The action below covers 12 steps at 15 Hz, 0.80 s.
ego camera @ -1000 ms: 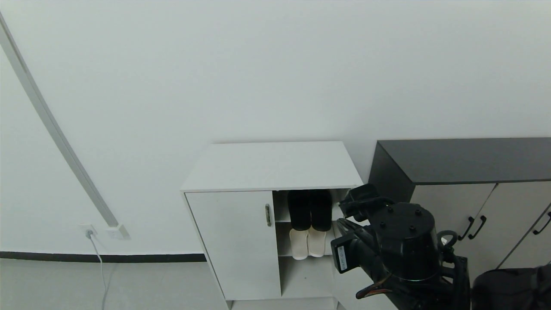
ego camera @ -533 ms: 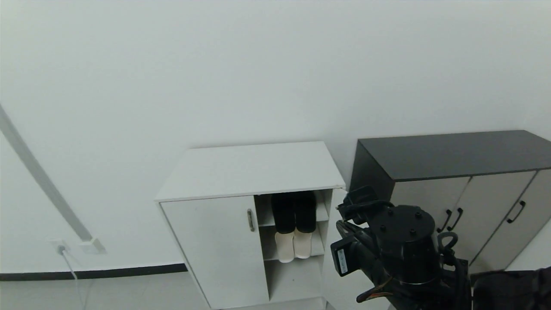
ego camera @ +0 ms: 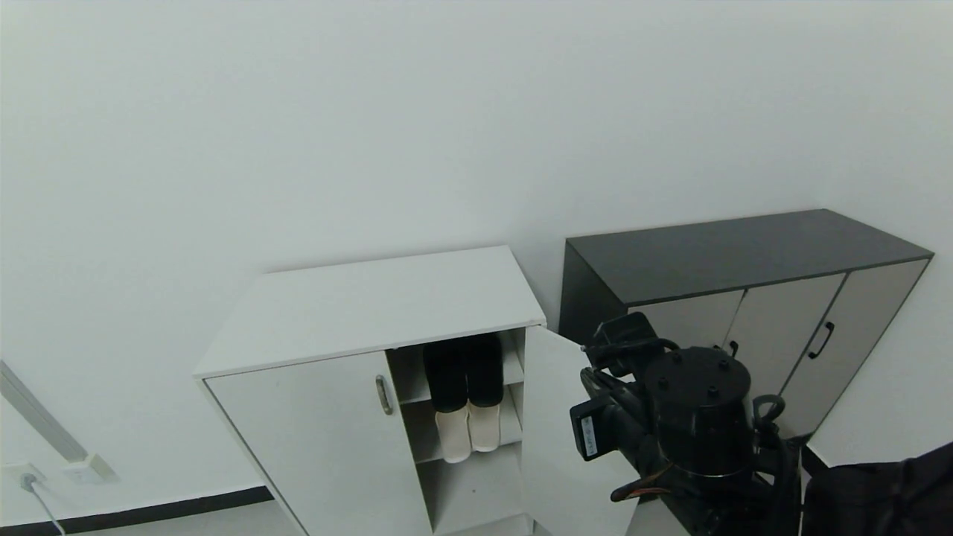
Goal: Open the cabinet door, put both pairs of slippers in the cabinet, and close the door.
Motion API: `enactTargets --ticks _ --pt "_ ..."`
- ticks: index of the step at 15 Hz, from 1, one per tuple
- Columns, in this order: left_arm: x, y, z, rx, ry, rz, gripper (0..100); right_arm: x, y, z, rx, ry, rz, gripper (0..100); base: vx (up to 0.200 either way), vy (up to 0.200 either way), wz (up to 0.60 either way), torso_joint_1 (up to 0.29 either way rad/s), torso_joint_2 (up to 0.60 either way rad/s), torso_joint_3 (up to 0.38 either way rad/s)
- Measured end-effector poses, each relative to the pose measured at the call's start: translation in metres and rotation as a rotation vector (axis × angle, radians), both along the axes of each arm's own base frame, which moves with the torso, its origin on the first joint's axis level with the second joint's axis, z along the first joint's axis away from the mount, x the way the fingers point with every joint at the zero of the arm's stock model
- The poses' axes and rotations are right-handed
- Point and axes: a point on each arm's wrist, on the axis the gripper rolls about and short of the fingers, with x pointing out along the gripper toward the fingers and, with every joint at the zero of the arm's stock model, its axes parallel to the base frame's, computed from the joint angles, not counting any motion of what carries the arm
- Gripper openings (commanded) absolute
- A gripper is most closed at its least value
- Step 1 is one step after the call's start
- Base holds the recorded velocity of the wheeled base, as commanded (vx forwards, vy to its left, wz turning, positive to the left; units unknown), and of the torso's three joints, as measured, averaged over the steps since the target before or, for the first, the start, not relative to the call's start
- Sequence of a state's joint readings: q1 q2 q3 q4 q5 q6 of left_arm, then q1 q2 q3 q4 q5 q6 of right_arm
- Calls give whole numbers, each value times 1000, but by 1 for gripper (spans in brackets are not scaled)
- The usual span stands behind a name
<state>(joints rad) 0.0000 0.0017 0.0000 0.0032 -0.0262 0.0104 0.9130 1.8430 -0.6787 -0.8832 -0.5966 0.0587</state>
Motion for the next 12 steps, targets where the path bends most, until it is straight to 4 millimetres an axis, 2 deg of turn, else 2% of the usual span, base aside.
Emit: enactTargets --ticks 4,7,12 --pt "0 0 0 0 0 0 0 5 -1 -4 1 -1 -14 0 -200 0 0 2 1 1" --pt "0 0 0 0 0 0 0 11 -3 -6 -3 -1 -33 0 0 0 0 0 0 0" --pt "0 0 0 0 0 0 0 41 -11 0 28 -13 -79 0 0 0 0 0 0 0"
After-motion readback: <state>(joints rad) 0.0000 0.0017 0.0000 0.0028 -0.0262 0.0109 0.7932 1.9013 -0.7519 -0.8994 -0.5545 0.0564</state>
